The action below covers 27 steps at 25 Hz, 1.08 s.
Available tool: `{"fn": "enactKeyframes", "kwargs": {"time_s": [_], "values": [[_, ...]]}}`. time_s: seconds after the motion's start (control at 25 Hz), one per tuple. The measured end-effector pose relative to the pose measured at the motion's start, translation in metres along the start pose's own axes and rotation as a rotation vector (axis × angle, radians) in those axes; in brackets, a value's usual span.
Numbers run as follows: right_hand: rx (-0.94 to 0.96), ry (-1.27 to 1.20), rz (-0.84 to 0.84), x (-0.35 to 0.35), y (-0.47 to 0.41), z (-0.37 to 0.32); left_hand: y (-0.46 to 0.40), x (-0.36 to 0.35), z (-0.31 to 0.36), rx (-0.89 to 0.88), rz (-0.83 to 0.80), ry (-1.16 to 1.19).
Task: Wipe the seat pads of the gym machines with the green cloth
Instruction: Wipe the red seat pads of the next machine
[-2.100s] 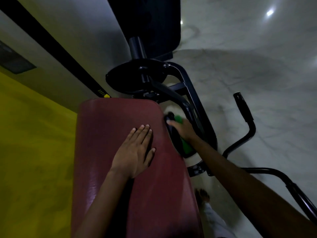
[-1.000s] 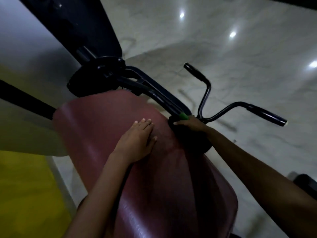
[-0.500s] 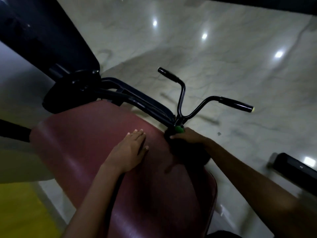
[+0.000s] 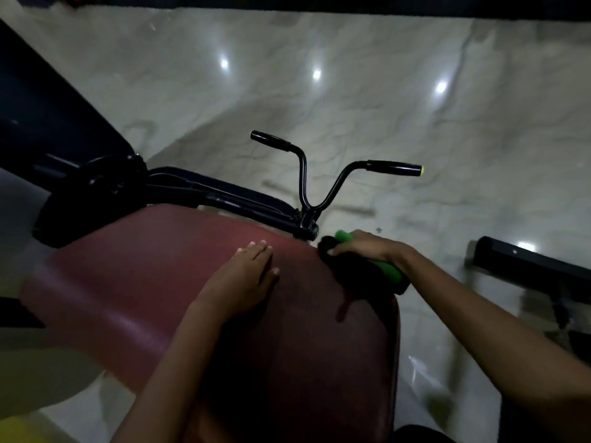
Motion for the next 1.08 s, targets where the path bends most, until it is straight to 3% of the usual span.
{"fn": "enactKeyframes", "kwargs": {"time_s": [0.28, 0.48, 0.8, 1.08], "values": [[-0.104, -0.185, 0.062, -0.002, 0.025, 0.006, 0.014, -0.015, 0.035, -0.188, -0.068, -0.022], [-0.126, -0.061, 0.222, 0.011, 0.053, 0.026, 0.019, -0.022, 0.056, -0.238, -0.115, -0.045], [-0.195, -0.360, 0.312, 0.006, 0.075, 0.051, 0.021, -0.028, 0.072, -0.278, -0.125, -0.040], [-0.220, -0.779, 0.706, -0.023, 0.138, 0.090, 0.032, -0.036, 0.103, -0.421, -0.128, -0.038]]}}
Point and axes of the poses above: each hand's wrist, its own y-axis away from the middle knuckle, its own x-axis out of the back of the hand, z = x × y, the point moved 9 cm from there along -y, towards the middle knuckle, and after that the axes turned 1 degree about -z, right-handed, at the moved point
